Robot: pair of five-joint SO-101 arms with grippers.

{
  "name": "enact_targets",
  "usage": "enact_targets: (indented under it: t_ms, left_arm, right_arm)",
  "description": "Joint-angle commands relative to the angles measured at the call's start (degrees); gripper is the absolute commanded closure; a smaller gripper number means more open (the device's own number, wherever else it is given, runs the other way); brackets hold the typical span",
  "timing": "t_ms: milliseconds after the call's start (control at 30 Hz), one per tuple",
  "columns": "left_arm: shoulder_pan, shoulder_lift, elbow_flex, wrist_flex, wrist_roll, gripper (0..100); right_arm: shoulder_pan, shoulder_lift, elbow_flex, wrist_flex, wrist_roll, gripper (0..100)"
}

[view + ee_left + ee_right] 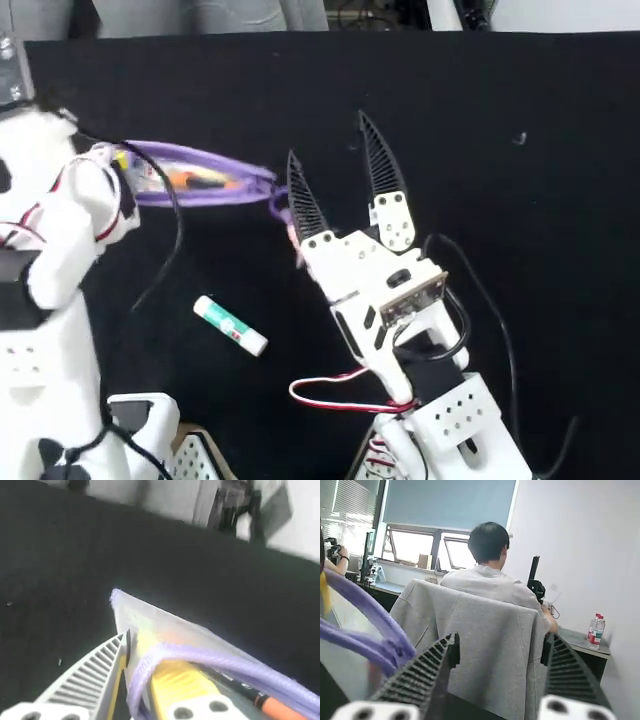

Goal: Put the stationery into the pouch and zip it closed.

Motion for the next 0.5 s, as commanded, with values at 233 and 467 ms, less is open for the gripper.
enact_targets:
  t_ms: [233,467]
  left_arm:
    - [0.66,6.68,-9.19,3.25,0.26,97]
    - [0.31,2.46,-19.82,10.29,0.18,97]
  right_arm:
    - [-0.26,0.40,-3.12,0.18,0.62,74.4]
    - [-0.26,0.40,-3.12,0.18,0.62,74.4]
